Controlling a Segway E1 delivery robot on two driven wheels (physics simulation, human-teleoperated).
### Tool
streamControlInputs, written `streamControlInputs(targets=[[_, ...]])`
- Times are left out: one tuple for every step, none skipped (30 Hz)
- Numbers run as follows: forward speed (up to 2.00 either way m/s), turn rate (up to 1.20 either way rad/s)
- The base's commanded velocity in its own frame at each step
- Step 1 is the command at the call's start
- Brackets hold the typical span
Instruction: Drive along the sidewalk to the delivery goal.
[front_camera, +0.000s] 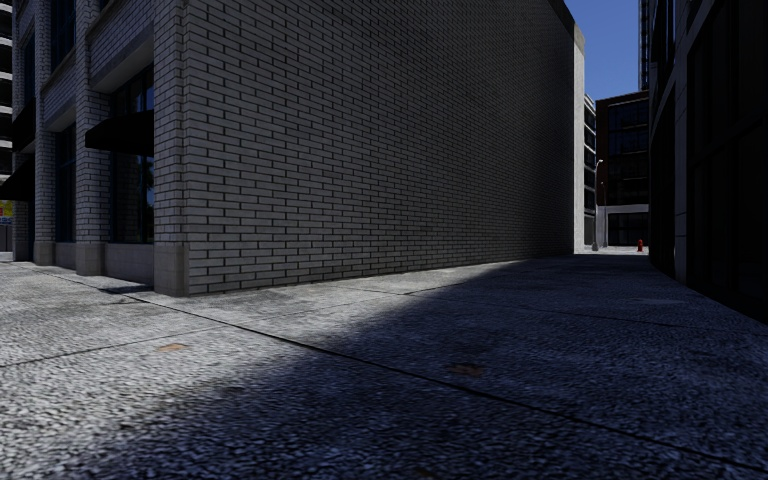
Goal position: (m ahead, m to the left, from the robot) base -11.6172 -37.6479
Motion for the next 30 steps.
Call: streamControlInputs(targets=[[0.00, 0.00], [0.00, 0.00], [0.00, 0.00], [0.00, 0.00], [0.00, 0.00], [0.00, 0.00], [0.00, 0.00], [0.00, 0.00], [0.00, 0.00], [0.00, 0.00], [0.00, 0.00], [0.00, 0.00], [0.00, 0.00], [0.00, 0.00], [0.00, 0.00], [0.00, 0.00], [0.00, 0.00], [0.00, 0.00], [0.00, 0.00], [0.00, 0.00], [0.00, 0.00], [0.00, 0.00], [0.00, 0.00], [0.00, 0.00], [0.00, 0.00], [0.00, 0.00], [0.00, 0.00], [0.00, 0.00], [0.00, 0.00], [0.00, 0.00]])
